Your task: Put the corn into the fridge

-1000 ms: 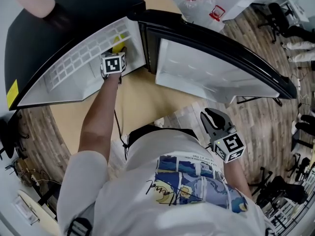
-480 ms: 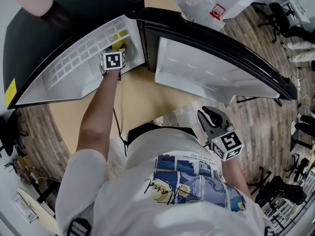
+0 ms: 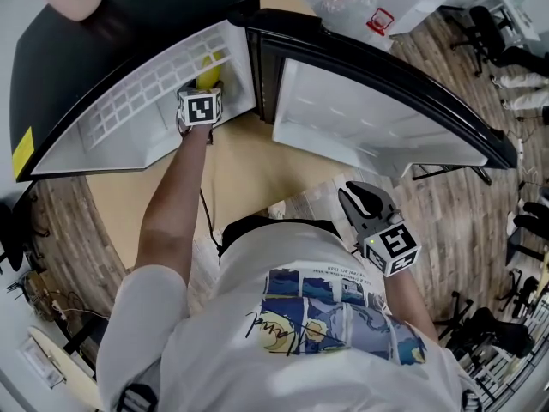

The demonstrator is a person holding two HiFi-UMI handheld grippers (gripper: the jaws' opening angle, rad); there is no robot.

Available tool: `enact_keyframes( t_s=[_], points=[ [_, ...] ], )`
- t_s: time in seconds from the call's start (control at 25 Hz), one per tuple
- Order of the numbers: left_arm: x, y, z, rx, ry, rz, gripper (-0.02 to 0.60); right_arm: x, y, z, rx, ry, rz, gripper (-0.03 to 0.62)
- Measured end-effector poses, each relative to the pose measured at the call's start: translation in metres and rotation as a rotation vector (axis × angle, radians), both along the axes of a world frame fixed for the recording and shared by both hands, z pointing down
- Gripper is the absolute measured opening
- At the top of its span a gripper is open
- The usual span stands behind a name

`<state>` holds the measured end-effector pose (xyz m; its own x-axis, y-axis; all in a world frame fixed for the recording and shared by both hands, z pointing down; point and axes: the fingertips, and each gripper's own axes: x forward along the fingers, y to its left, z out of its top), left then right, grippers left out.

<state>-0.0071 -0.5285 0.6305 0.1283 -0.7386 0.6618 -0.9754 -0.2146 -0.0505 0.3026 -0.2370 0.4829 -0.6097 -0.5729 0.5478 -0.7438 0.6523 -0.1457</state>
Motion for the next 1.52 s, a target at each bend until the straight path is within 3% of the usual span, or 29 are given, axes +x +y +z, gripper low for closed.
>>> enact_keyframes(
  t_s=[0.76, 1.24, 1.52],
  points=[
    [-0.027, 0.114, -0.033, 0.004, 0.09, 0.037, 0.296, -0.089, 0.031, -0.006, 0.028, -0.053, -0.111, 0.061],
    [-0.048, 0.2, -0.069, 0.033, 0.156, 0.135, 0.288, -0.158, 0.072, -0.017, 0.058, -0.044, -0.153, 0.06],
    [-0.055, 0.259, -0.098, 0.06, 0.196, 0.234, 0.243, -0.191, 0.097, -0.025, 0.076, -0.031, -0.147, 0.058]
  ],
)
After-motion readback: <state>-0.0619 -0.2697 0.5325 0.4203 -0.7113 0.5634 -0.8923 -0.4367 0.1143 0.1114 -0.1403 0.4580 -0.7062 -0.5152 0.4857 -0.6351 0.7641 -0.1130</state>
